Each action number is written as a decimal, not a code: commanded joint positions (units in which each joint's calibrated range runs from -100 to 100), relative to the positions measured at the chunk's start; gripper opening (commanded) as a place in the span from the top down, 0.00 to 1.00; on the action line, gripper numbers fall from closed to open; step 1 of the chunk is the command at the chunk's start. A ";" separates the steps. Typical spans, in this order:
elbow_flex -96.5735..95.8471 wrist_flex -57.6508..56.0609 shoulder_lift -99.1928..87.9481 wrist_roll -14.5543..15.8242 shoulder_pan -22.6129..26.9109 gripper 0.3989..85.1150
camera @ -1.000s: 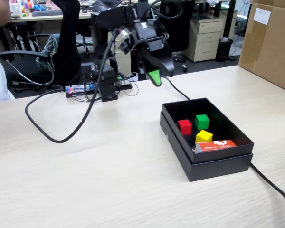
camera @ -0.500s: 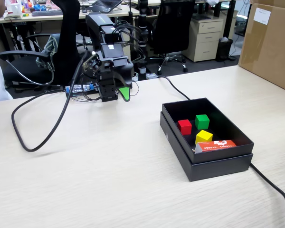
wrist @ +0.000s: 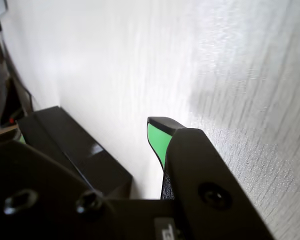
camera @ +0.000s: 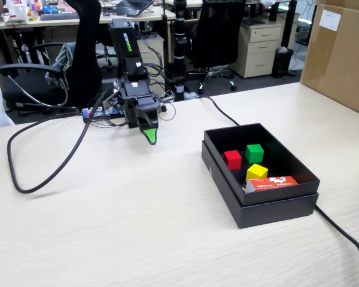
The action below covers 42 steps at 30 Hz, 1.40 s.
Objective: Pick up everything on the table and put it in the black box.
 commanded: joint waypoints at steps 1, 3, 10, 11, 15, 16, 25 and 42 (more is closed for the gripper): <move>-2.66 8.03 -1.50 -0.88 -0.05 0.43; -6.10 10.97 -1.50 -0.98 -0.05 0.44; -13.99 14.86 -1.73 -1.86 -0.15 0.44; -14.17 14.77 -1.73 -1.90 -0.15 0.44; -14.71 13.73 -1.62 -1.95 -0.20 0.44; -14.71 13.13 -1.62 -1.95 -0.20 0.44; -14.99 5.09 -1.16 -1.81 0.54 0.43; -14.99 5.01 -1.16 -1.81 0.54 0.43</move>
